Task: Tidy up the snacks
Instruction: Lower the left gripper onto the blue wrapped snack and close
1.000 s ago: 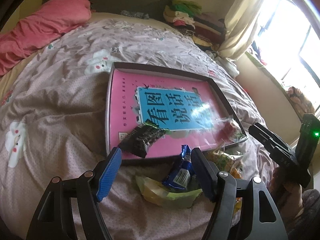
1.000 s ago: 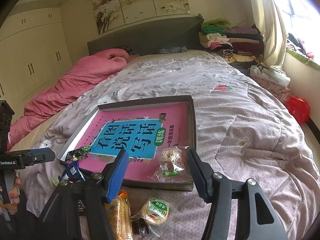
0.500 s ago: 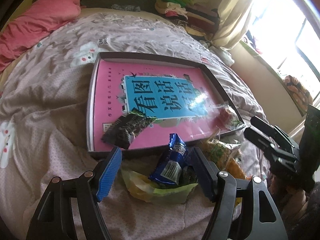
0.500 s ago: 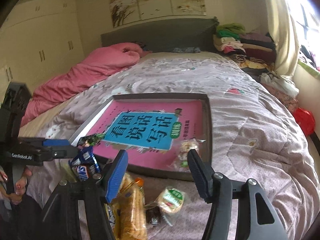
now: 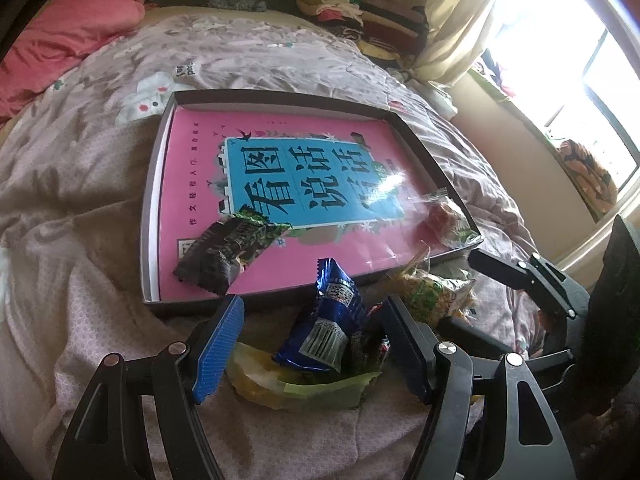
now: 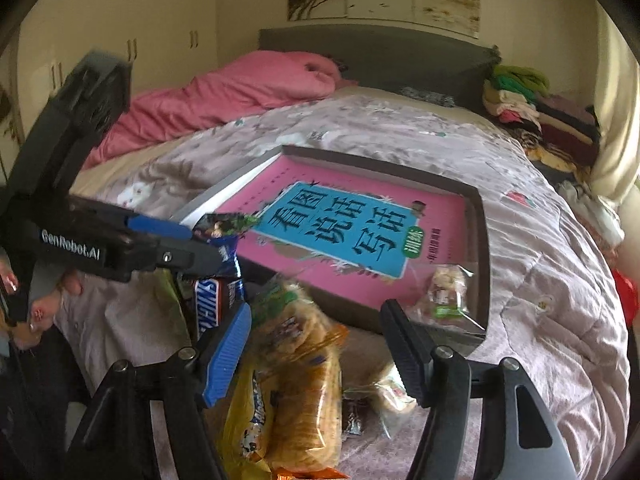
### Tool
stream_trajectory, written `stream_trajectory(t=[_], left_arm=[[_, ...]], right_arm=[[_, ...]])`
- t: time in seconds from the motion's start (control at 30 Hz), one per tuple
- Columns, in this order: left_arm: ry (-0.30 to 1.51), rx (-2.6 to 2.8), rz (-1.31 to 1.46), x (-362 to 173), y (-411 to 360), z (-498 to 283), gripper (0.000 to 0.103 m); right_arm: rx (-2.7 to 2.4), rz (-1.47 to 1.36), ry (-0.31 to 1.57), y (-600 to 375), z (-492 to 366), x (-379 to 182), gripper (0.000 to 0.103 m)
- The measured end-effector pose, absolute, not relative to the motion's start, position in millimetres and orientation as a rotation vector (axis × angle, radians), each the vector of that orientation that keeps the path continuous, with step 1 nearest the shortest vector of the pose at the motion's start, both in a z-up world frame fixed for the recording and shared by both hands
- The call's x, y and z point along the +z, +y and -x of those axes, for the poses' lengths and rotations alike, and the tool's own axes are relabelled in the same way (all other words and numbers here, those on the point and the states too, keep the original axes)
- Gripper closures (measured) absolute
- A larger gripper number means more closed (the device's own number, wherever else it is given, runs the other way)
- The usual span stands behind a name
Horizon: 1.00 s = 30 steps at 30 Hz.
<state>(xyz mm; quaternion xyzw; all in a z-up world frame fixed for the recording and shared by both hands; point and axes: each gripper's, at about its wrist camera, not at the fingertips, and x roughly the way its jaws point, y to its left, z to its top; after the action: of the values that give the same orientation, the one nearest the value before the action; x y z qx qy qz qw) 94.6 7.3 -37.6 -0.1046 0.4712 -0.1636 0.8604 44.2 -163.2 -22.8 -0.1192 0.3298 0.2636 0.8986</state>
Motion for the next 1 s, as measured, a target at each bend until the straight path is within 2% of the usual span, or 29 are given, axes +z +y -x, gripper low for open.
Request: stream_trajectory(t=[0.4, 0.5, 0.73, 1.0], left_arm=[[1.031, -0.386, 0.23, -45, 3, -93, 0.03], [1.049, -0.4, 0.255, -48, 4, -94, 0.035], [1.076, -0.428, 0.315, -53, 8, -97, 0.039], [1.077, -0.43, 0.451, -54, 32, -101, 0.039]], right_arm=[[0.567, 0.446, 0.64, -135, -38, -41, 0.036], [0.566, 0.496, 0.622, -130, -38, -45, 0.036], [0.572, 0.56, 0.599, -124, -35, -49, 0.046], [0.555, 0.539, 0.619, -128, -40, -48, 0.048]])
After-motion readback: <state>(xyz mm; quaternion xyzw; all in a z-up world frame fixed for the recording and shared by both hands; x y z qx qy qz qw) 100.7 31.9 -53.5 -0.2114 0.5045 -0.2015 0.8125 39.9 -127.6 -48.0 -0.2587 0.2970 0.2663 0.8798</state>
